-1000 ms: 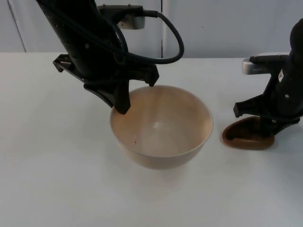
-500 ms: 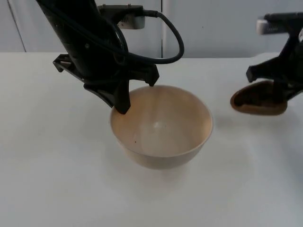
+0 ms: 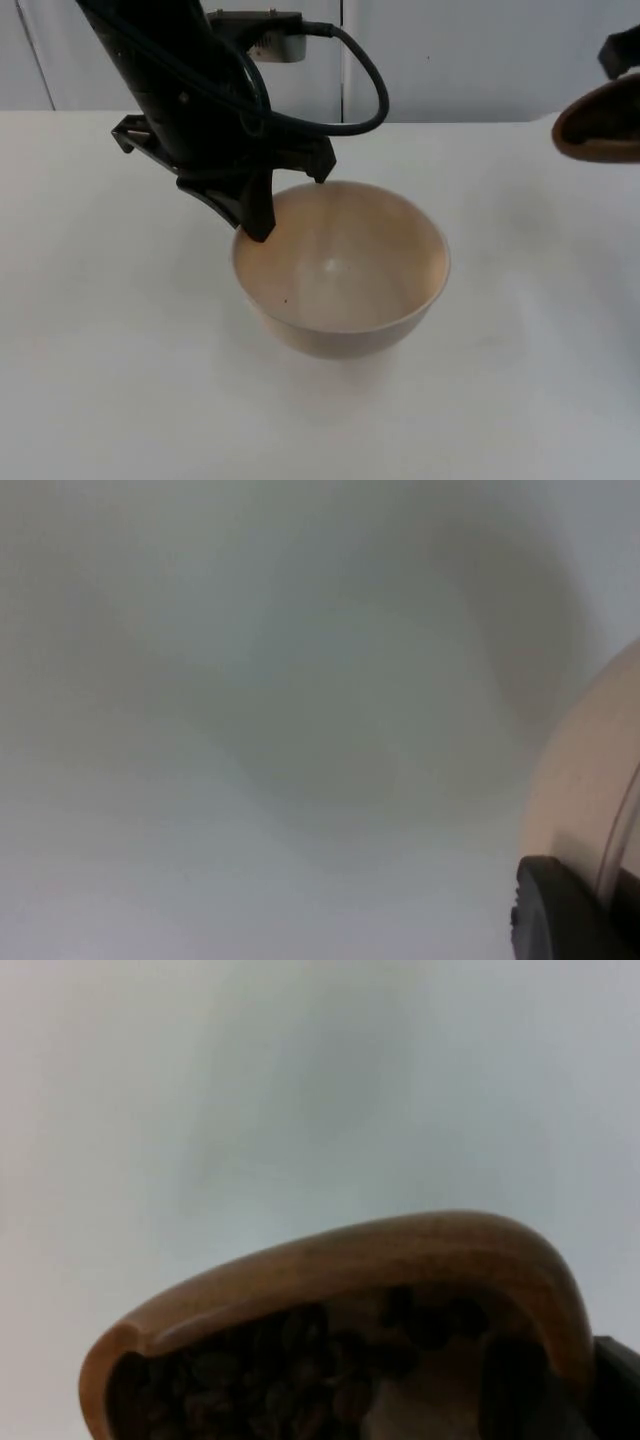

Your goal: Pick up the bowl with the left hand and pour the coffee beans from the cup into the bowl with the right hand.

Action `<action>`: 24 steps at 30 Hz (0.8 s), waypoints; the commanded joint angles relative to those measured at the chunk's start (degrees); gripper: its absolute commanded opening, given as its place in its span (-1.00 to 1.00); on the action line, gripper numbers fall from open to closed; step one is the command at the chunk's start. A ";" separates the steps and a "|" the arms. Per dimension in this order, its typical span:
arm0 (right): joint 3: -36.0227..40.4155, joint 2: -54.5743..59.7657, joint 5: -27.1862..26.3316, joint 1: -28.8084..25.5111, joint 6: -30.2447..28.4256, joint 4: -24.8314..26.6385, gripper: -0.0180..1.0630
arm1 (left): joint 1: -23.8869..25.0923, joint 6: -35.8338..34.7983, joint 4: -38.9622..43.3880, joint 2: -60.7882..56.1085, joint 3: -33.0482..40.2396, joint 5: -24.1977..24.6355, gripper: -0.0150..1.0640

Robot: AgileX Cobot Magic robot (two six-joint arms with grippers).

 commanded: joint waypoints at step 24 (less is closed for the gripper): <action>-7.21 -5.51 15.29 0.18 -5.99 1.84 -0.96 | -0.29 -0.06 -0.68 -0.18 -0.19 1.54 -0.98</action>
